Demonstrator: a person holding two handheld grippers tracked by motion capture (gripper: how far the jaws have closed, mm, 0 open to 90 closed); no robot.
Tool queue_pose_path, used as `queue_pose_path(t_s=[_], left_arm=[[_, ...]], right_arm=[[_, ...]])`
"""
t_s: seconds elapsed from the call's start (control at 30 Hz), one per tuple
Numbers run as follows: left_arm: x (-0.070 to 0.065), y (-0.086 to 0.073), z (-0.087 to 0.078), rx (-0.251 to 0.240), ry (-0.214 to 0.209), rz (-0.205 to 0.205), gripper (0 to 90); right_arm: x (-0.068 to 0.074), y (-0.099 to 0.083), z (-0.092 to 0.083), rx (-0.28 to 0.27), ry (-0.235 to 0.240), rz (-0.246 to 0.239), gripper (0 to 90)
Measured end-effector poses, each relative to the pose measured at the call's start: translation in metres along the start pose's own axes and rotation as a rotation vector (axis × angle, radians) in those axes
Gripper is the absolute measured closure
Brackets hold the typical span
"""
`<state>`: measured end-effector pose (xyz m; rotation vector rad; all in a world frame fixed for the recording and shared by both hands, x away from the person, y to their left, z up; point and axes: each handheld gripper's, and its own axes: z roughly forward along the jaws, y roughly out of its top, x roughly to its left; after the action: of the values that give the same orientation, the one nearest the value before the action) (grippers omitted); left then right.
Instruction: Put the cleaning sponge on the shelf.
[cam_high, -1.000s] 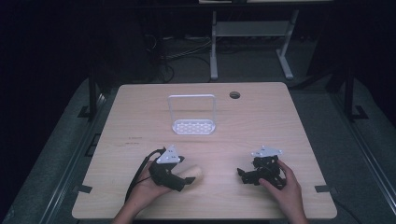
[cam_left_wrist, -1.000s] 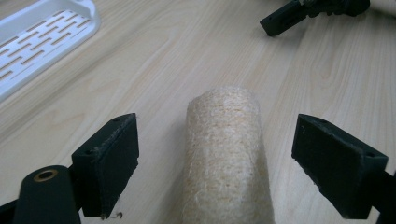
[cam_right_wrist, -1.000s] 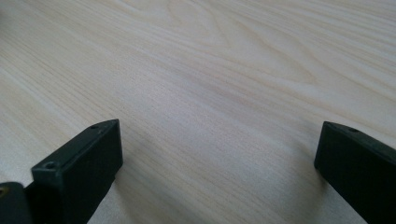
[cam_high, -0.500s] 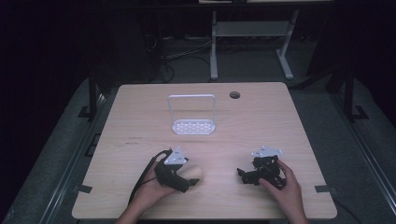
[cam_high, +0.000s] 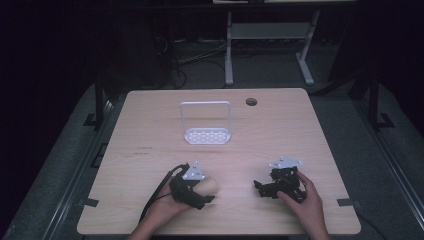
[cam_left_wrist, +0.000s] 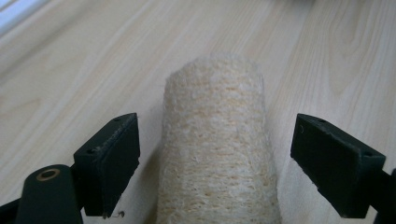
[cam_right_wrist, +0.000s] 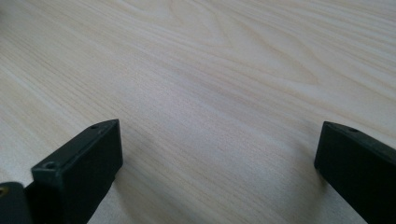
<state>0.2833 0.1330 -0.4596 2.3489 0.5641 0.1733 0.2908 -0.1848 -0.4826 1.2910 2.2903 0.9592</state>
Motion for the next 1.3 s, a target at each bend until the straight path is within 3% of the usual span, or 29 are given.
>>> queue_pose_path(t_s=[0.5, 0.6, 1.3], left_arm=[[-0.001, -0.002, 0.000, 0.020, -0.001, 0.008, 33.7], [0.000, -0.002, 0.000, 0.023, -0.006, 0.002, 40.8], [0.009, 0.001, -0.015, -0.026, -0.014, -0.046, 41.4]], right_arm=[[0.000, 0.000, 0.000, 0.000, 0.001, -0.001, 0.6], [0.000, 0.000, 0.000, 0.000, 0.001, -0.001, 0.6], [0.000, 0.000, 0.000, 0.001, 0.000, 0.000, 0.6]])
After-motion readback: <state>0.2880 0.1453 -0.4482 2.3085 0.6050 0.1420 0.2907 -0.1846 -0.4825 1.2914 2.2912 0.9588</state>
